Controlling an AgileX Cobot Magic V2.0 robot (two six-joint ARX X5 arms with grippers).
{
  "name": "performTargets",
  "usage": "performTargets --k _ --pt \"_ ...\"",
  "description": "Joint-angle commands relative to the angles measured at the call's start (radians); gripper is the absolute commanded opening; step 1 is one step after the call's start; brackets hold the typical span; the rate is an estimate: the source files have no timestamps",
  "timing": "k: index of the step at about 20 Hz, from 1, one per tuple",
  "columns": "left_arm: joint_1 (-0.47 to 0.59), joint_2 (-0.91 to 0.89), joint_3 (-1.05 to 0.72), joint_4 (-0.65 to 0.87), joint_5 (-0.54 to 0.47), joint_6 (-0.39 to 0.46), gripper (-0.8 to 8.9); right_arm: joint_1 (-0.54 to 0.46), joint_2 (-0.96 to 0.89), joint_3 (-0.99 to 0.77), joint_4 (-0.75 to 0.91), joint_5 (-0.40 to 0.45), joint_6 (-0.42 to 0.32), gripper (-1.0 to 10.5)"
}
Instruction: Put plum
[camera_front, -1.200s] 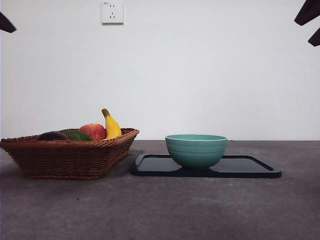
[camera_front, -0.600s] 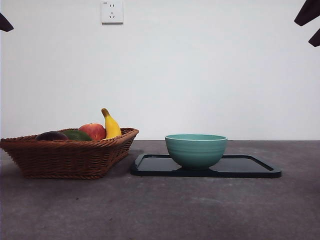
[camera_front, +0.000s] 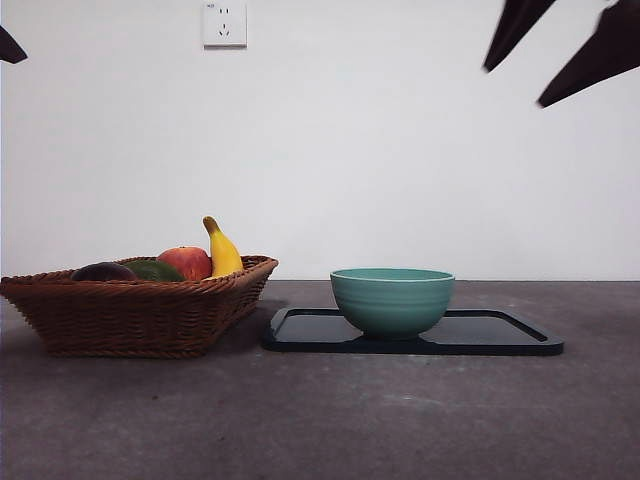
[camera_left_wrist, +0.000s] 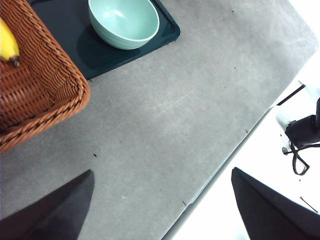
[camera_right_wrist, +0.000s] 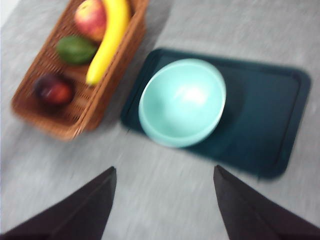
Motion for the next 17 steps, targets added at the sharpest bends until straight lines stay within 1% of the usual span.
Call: performTargets --k 1,5,8,9,12,17 --pt "-0.003 0.008 0.023 0.006 0.006 0.004 4.32 -0.007 0.141 0.093 0.006 0.003 -0.018 3.1" --pt "-0.003 0.008 0.023 0.006 0.006 0.004 4.32 -0.007 0.374 0.222 0.006 0.006 -0.035 3.1" --pt "-0.003 0.008 0.023 0.005 0.010 0.004 4.32 -0.007 0.515 0.280 0.008 0.010 -0.042 3.1" --pt "-0.003 0.008 0.023 0.004 0.024 0.004 4.32 -0.006 0.553 0.289 0.011 0.019 -0.043 3.1" --pt "-0.003 0.008 0.023 0.005 0.090 0.005 4.32 -0.006 0.640 0.290 0.042 0.029 -0.061 3.1" --pt "-0.003 0.008 0.023 -0.004 0.103 0.005 4.32 -0.004 0.722 0.290 0.083 0.031 -0.063 3.1"
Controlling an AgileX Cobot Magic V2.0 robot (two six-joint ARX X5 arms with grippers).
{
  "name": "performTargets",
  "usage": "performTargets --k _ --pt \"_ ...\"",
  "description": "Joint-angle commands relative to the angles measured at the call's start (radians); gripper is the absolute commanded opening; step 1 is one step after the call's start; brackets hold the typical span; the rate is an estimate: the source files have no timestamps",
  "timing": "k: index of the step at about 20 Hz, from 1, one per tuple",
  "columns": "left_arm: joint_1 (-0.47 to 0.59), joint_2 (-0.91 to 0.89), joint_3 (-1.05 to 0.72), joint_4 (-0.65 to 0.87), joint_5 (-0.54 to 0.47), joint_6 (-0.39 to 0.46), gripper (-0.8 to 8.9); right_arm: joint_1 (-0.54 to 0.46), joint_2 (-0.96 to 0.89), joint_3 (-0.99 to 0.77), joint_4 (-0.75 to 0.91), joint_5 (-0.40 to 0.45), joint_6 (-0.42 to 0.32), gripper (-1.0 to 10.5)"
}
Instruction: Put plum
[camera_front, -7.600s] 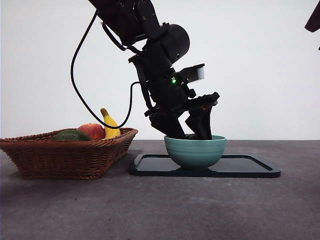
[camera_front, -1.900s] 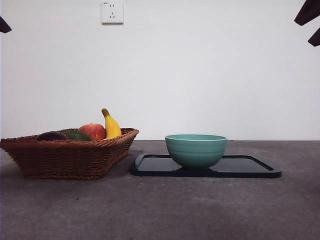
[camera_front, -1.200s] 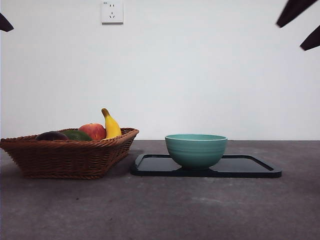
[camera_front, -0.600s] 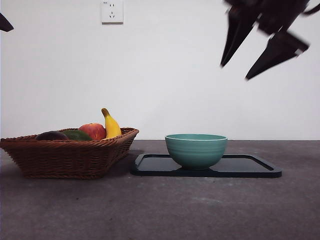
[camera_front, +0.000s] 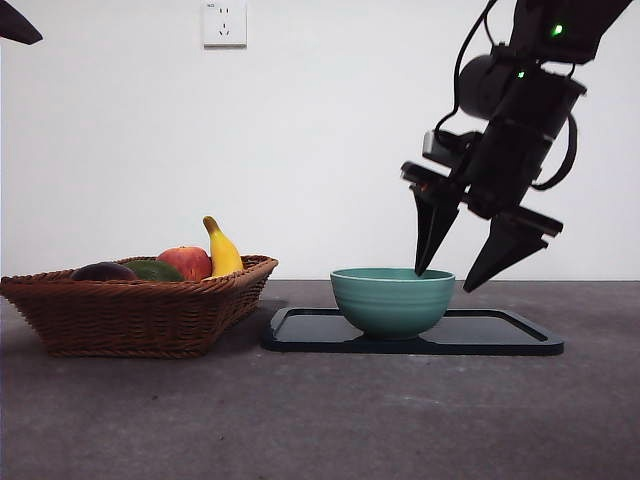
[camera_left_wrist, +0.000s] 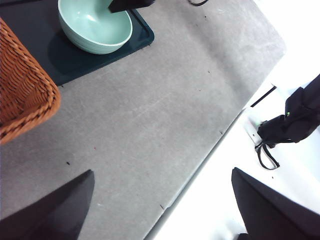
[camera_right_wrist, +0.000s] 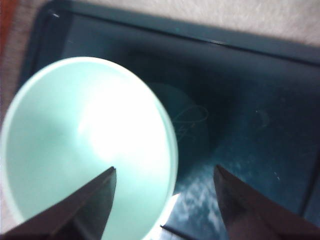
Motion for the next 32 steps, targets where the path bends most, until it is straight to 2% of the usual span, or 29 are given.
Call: performTargets --k 1,3,5,9,13,17,25,28,32 --pt "-0.003 0.008 0.023 -0.001 0.006 0.005 4.32 0.006 0.041 0.022 0.023 0.004 -0.013 2.9" --pt "-0.003 0.008 0.023 -0.004 0.012 0.005 4.32 0.006 0.060 0.022 0.029 0.005 -0.014 2.1" --pt "-0.003 0.008 0.023 -0.004 0.051 0.008 4.32 0.006 0.069 0.022 0.041 0.005 -0.015 1.8" --pt "-0.003 0.008 0.023 -0.004 0.085 0.016 4.32 0.006 0.069 0.022 0.071 0.005 -0.014 0.1" --pt "-0.003 0.008 0.023 -0.004 0.085 0.016 4.32 0.003 0.037 0.026 0.071 0.005 -0.014 0.1" --pt "-0.003 0.008 0.023 -0.003 0.085 0.016 4.32 0.004 -0.102 0.030 0.049 0.003 -0.018 0.1" --pt "-0.003 0.008 0.023 -0.003 0.085 0.024 4.32 0.008 -0.431 0.030 -0.220 -0.002 -0.120 0.1" --pt "-0.003 0.008 0.023 -0.003 0.085 0.027 4.32 0.037 -0.509 0.023 -0.278 -0.002 -0.128 0.1" --pt "-0.003 0.008 0.023 -0.003 0.085 0.027 4.32 0.121 -0.583 -0.078 -0.264 0.008 -0.128 0.1"
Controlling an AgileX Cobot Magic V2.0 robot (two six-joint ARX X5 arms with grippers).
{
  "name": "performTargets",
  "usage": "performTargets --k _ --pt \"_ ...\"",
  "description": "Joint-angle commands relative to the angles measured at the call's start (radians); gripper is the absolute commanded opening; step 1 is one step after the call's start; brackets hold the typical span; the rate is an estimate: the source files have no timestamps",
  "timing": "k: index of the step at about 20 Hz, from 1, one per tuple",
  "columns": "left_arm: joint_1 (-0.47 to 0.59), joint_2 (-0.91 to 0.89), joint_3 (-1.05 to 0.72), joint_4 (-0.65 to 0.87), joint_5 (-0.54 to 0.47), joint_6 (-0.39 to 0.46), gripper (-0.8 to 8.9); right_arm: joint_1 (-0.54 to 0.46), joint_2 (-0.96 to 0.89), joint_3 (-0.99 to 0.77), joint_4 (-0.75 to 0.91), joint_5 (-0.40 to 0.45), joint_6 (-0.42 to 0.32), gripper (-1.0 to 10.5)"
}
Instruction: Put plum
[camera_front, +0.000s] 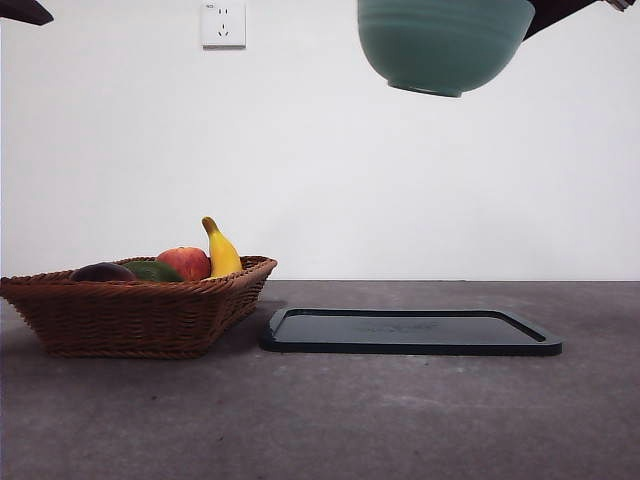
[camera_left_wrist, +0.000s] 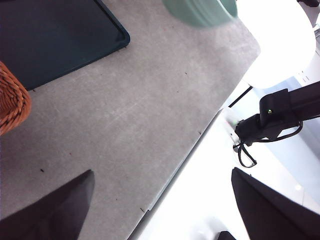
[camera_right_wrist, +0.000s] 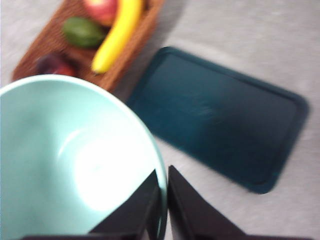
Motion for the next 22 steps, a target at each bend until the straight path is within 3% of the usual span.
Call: performTargets --k 1,8,11,22 --pt "-0.003 0.008 0.023 0.004 0.004 0.019 4.32 0.056 -0.002 -0.081 0.036 0.020 -0.012 0.1" --pt "-0.003 0.008 0.023 0.004 0.004 0.019 4.32 0.171 0.000 -0.383 0.278 0.032 0.005 0.1" --pt "-0.003 0.008 0.023 0.004 0.004 0.019 4.32 0.190 0.006 -0.470 0.337 0.085 0.013 0.1" --pt "-0.003 0.008 0.023 0.003 0.004 0.019 4.32 0.198 0.139 -0.555 0.451 0.102 0.024 0.1"
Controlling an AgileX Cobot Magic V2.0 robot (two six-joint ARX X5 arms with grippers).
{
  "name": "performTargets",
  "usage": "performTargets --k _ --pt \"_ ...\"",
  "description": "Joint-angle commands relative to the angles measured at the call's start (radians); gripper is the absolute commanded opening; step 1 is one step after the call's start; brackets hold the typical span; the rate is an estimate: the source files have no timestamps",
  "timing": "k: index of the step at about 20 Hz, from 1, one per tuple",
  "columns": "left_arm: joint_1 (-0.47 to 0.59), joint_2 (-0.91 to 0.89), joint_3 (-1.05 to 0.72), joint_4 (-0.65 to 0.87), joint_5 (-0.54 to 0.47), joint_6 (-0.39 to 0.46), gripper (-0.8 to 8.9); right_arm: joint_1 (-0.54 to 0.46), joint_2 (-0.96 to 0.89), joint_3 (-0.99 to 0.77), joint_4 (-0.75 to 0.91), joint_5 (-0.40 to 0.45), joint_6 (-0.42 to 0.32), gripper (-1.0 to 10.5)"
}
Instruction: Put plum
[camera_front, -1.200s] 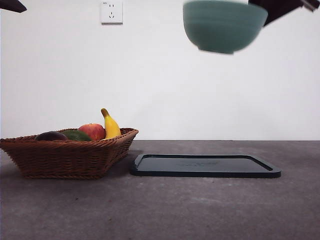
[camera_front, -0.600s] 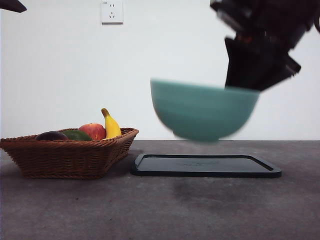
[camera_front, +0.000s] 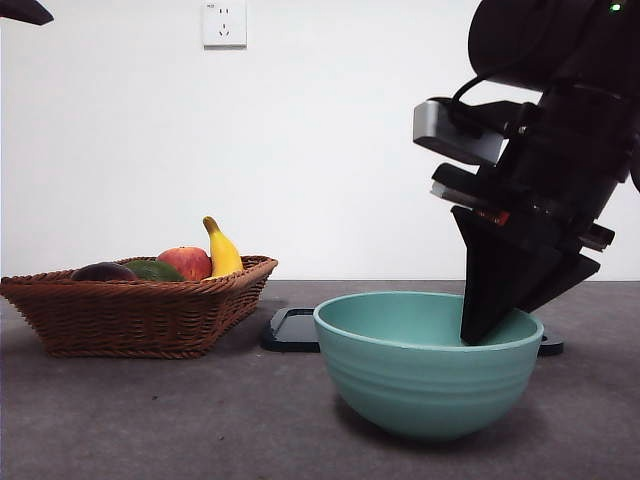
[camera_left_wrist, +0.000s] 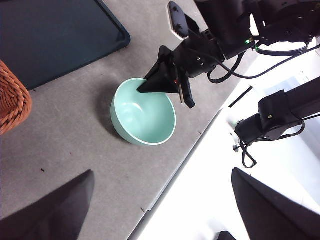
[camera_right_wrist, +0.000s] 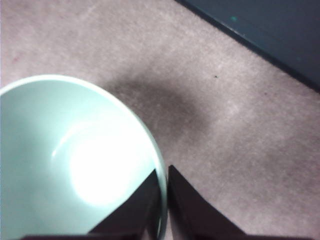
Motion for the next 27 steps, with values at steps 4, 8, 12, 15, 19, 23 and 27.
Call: performTargets --k 4,8,12,15,19,23,27 --pt "-0.003 0.008 0.023 0.003 0.004 0.019 4.32 0.007 0.013 0.005 0.010 0.001 0.013 0.1" --pt "-0.003 0.008 0.023 0.003 0.003 0.019 4.32 0.006 0.013 0.005 0.011 0.005 0.037 1.9" --pt "-0.003 0.008 0.023 0.003 0.003 0.019 4.32 0.006 -0.007 0.019 0.007 0.008 0.045 2.4" --pt "-0.003 0.008 0.023 0.003 0.003 0.019 4.32 0.005 -0.083 0.056 -0.018 0.033 0.044 2.4" --pt "-0.003 0.008 0.023 0.003 0.003 0.019 4.32 0.004 -0.218 0.149 -0.133 0.048 0.042 2.4" --pt "-0.003 0.008 0.023 0.004 0.003 0.019 4.32 0.005 -0.354 0.240 -0.260 -0.039 0.035 2.4" --pt "-0.003 0.008 0.023 0.004 0.004 0.019 4.32 0.005 -0.467 0.251 -0.368 -0.119 0.035 2.4"
